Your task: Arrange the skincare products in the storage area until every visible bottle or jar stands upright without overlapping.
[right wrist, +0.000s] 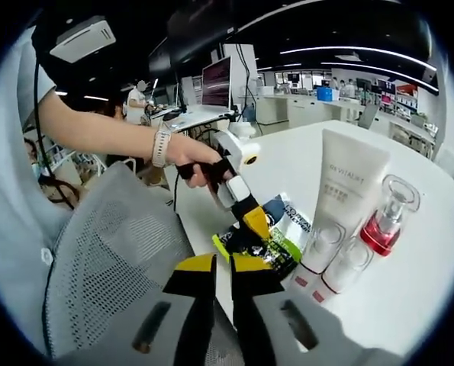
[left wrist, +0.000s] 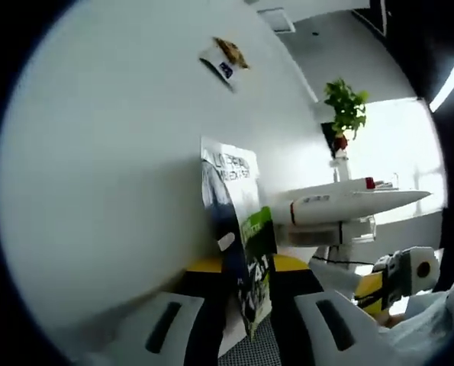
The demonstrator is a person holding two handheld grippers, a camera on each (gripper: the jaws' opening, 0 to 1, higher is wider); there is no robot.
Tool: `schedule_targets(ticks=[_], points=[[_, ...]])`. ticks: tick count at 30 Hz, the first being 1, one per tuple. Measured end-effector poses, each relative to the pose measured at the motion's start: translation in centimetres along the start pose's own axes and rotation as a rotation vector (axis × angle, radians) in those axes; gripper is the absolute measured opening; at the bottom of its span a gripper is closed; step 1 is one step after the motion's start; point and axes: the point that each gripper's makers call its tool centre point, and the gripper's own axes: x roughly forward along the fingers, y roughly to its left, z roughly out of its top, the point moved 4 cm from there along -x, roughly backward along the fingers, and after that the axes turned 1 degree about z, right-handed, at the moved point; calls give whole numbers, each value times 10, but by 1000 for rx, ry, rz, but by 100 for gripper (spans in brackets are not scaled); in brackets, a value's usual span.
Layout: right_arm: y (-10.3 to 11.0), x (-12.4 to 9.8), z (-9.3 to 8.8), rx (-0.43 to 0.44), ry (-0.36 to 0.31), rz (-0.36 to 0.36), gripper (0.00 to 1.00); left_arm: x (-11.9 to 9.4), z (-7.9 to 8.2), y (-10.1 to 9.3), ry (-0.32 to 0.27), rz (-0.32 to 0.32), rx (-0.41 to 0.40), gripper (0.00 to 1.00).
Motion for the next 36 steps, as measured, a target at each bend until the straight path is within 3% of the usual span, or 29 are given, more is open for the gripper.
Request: schedule_targets(ticks=[7,13,16,31,36], points=[[1,-1,-2,5,-2,-4,7,-8,-3,-3,21,65,89,32],[1,-1,-3,4,-2,-6,7,-14,-1,-5,-17,98,136,41],[0,-2,-4,6,-1,-8,7,-17,-2,-5,-10,119,180,43],[-2,-11,-3,19,-19,-26,7,-17,-9,-3,3,122,197,45],[-8,-20,-2,47,-38,-44,7,-21,-11,-6,-18,122,227,49]])
